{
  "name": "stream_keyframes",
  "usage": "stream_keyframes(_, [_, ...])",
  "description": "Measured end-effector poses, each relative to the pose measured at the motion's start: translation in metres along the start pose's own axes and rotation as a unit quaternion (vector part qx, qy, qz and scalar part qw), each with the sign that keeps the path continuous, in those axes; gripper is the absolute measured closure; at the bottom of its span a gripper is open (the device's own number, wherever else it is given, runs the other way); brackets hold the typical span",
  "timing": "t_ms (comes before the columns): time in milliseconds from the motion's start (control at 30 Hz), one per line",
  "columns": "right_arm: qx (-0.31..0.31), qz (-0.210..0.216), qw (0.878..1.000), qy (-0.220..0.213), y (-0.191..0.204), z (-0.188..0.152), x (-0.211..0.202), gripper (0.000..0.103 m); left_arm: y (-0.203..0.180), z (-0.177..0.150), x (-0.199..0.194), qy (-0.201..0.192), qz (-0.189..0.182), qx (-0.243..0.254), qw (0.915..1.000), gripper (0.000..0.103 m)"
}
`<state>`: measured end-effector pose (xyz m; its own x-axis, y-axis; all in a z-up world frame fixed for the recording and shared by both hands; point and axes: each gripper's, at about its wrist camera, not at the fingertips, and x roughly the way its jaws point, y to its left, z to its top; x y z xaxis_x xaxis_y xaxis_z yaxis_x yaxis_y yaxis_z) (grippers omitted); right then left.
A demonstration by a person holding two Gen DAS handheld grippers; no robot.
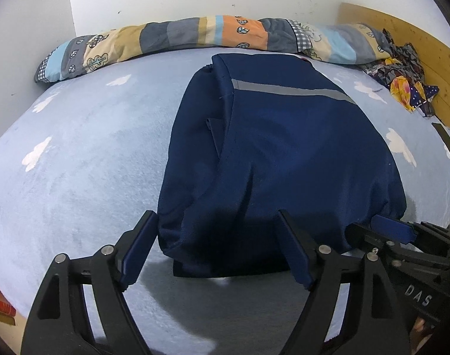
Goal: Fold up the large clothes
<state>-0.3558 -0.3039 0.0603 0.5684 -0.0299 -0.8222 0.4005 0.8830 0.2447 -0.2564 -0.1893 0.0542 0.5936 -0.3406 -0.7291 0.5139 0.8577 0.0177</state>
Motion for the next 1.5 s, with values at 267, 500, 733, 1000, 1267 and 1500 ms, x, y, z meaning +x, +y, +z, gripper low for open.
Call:
stream_keyframes(267, [-0.012,-0.012,1.000,-0.007,0.005,-0.003,-0.005,0.054,0.000,0.000,0.000,-0.001,0.000,-0.003,1.0000,0.022])
stream_keyframes(500, [-0.021,-0.019,0.999,-0.039,0.006,-0.004,-0.034,0.056,0.001,0.001,-0.013,-0.010,-0.006,-0.001,0.9999,0.022])
stream_keyframes(733, [-0.057,-0.049,0.993,-0.092,0.010,-0.015,-0.077,0.036,-0.004,-0.012,-0.078,-0.069,-0.059,0.015,0.9958,0.017])
stream_keyframes(1000, [-0.086,-0.054,0.983,-0.154,0.027,-0.050,-0.127,0.024,-0.012,-0.038,-0.149,-0.125,-0.052,0.048,0.9896,0.000])
stream_keyframes(1267, [-0.056,-0.080,0.976,-0.194,0.017,-0.061,-0.156,0.003,-0.023,-0.033,-0.147,-0.110,0.049,0.070,0.9903,0.000])
stream_keyframes(1500, [-0.022,-0.090,0.985,-0.147,0.003,-0.055,-0.138,0.003,-0.026,-0.031,-0.120,-0.085,0.088,0.075,0.9897,0.000])
